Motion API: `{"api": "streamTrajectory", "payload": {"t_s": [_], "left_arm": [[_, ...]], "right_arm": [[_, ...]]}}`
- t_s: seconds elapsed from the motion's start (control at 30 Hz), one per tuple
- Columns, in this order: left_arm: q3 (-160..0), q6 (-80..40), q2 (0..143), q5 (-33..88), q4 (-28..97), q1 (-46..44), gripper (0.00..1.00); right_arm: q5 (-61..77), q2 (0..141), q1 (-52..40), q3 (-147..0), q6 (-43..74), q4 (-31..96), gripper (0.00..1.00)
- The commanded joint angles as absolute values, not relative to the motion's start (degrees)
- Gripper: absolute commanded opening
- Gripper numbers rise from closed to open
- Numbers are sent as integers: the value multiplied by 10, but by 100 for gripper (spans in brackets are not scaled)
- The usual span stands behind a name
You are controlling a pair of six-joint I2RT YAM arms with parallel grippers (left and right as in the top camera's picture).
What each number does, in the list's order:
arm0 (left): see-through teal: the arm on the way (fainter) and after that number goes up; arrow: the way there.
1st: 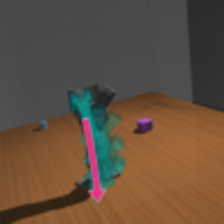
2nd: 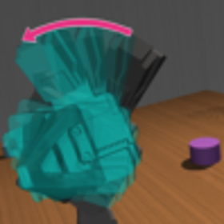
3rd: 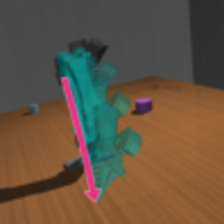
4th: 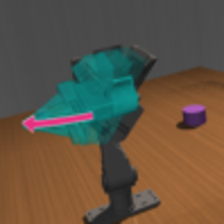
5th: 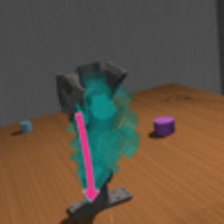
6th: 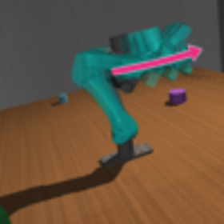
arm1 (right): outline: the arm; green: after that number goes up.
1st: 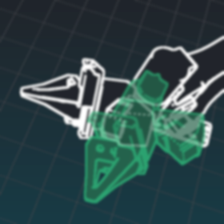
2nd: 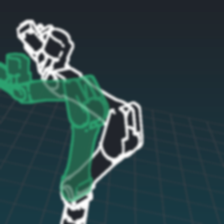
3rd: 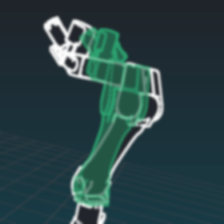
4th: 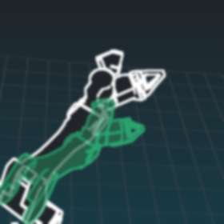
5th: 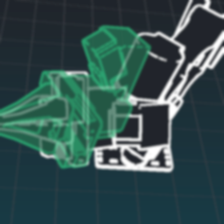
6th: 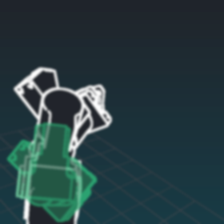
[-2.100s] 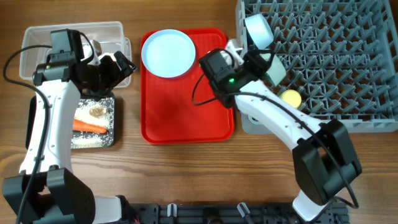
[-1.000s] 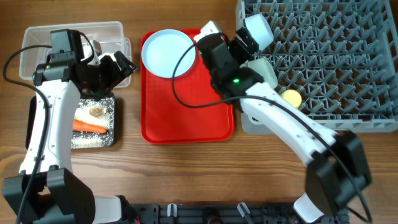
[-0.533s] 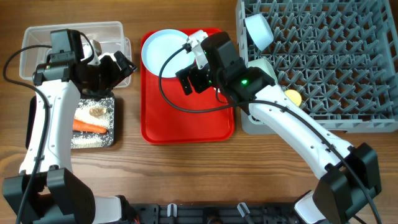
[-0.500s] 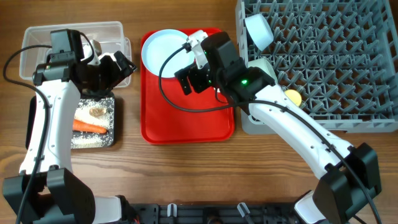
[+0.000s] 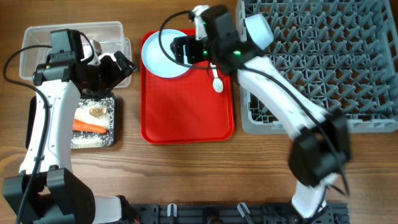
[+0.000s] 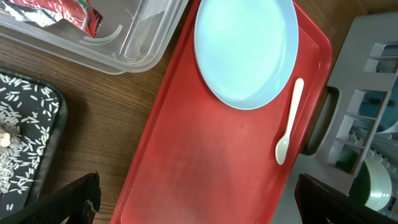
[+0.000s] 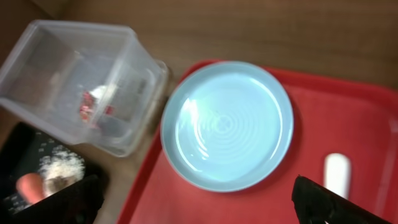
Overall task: Sort waste into correct bins and load items into the dishwasher rack
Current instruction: 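Grasp the white plate's rim with the right gripper and lift it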
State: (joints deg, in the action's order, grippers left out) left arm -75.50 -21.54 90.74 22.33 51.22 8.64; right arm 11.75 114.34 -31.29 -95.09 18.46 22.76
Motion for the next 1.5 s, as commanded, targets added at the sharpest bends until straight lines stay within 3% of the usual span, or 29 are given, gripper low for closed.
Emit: {"api": "streamTrajectory", "payload": {"t_s": [0.0, 0.23, 0.37, 0.47, 0.53, 1.1, 1.2, 1.33, 1.47], "left_arm": [[-759, -215, 900, 224, 511, 89, 100], [-759, -215, 900, 224, 511, 89, 100], [-759, -215, 900, 224, 511, 89, 100], [-759, -215, 900, 224, 511, 89, 100], [-759, -215, 900, 224, 511, 89, 100], [-759, -215, 900, 224, 511, 89, 100], [-759, -215, 900, 224, 511, 89, 100], [-759, -215, 900, 224, 511, 89, 100], [-759, -215, 900, 224, 511, 89, 100]], "right_arm": [[133, 1221, -308, -959, 229, 214, 100], [81, 1238, -296, -942, 190, 210, 99], [68, 1242, -297, -917, 189, 180, 89], [68, 1247, -297, -894, 189, 148, 70], [68, 1252, -297, -884, 191, 132, 64], [67, 1316, -296, -884, 197, 83, 44], [67, 1316, -296, -884, 197, 84, 35], [63, 1315, -296, -884, 197, 97, 8], [28, 1297, -295, -885, 197, 145, 4]]}}
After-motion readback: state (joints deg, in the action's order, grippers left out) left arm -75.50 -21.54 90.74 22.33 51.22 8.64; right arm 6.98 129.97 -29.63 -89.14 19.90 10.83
